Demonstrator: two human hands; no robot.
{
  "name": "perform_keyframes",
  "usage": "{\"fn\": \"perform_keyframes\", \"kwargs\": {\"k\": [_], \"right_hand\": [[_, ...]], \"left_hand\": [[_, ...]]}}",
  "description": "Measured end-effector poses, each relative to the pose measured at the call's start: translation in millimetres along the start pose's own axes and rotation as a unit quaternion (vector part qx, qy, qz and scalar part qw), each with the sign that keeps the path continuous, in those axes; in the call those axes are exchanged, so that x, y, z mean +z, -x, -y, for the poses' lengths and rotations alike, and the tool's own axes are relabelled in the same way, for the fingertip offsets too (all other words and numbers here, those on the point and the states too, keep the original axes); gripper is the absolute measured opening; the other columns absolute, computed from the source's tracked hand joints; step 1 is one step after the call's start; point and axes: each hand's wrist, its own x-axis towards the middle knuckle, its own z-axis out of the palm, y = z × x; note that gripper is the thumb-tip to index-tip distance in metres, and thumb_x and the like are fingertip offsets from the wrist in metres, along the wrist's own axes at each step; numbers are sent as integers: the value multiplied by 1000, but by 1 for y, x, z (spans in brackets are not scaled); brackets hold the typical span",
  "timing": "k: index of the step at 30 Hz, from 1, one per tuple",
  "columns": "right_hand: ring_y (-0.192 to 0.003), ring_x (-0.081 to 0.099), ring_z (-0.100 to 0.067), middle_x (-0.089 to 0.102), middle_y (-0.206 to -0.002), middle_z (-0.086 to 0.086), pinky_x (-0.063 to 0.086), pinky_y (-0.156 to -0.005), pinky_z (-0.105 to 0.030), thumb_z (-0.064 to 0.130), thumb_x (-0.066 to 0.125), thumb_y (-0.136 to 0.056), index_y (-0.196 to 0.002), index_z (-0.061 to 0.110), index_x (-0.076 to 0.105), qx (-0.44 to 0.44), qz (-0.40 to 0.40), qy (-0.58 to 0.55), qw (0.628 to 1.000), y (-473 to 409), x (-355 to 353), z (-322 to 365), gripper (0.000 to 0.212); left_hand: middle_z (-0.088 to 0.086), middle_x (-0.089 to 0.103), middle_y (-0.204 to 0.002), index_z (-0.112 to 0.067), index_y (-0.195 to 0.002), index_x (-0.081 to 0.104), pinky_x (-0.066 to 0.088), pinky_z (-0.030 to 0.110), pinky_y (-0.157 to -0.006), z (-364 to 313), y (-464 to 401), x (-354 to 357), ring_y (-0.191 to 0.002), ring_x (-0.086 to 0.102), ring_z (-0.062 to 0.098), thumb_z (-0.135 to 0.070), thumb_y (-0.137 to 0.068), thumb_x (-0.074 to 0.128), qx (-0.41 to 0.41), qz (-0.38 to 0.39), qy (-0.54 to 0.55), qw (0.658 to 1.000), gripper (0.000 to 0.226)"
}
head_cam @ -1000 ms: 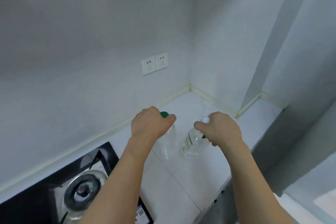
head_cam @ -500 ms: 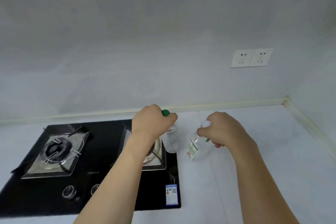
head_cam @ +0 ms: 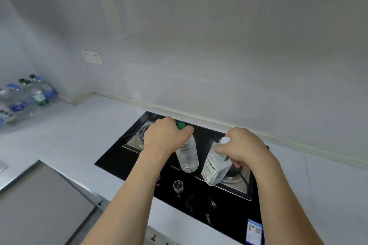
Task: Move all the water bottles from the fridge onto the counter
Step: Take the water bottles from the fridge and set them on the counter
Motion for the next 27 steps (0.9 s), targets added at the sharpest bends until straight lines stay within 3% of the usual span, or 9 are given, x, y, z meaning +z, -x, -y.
{"fn": "perform_keyframes", "kwargs": {"k": [12, 20, 25, 27], "right_hand": [[-40, 58, -19, 62, -49, -4, 48, -54, -27, 35, 58, -69, -75, 14, 59, -62, 9, 20, 998, -35, 94, 192, 22], [-41, 60, -18, 61, -49, 2, 51, -53, -28, 38, 61, -69, -73, 19, 59, -97, 12, 11, 995, -46, 142, 289, 20], [-55, 61, -20, 61, -60, 1, 46, -54, -28, 41, 60, -68, -73, 16, 58, -120, -12, 34, 992, -68, 162, 331, 25], [-51, 56, -19, 58, -57, 2, 41, -51, -26, 38, 61, -69, -68, 15, 56, -127, -8, 43, 991, -81, 170, 345, 24]], "left_hand": [[1, 45, -55, -11, -57, 40, 31, 25, -48, 194, -27, -86, -53, 45, 22, -50, -77, 54, -86, -43, -32, 995, 46], [1, 40, -53, -10, -58, 35, 27, 25, -47, 286, -44, -130, -48, 37, 20, -44, -77, 55, -121, -71, -20, 990, 44], [1, 37, -53, -10, -59, 33, 27, 25, -47, 328, -64, -144, -48, 35, 20, -42, -78, 55, -143, -85, -15, 986, 43], [1, 38, -53, -9, -59, 34, 28, 25, -47, 343, -75, -146, -48, 34, 20, -42, -78, 55, -151, -87, -14, 985, 43]]}}
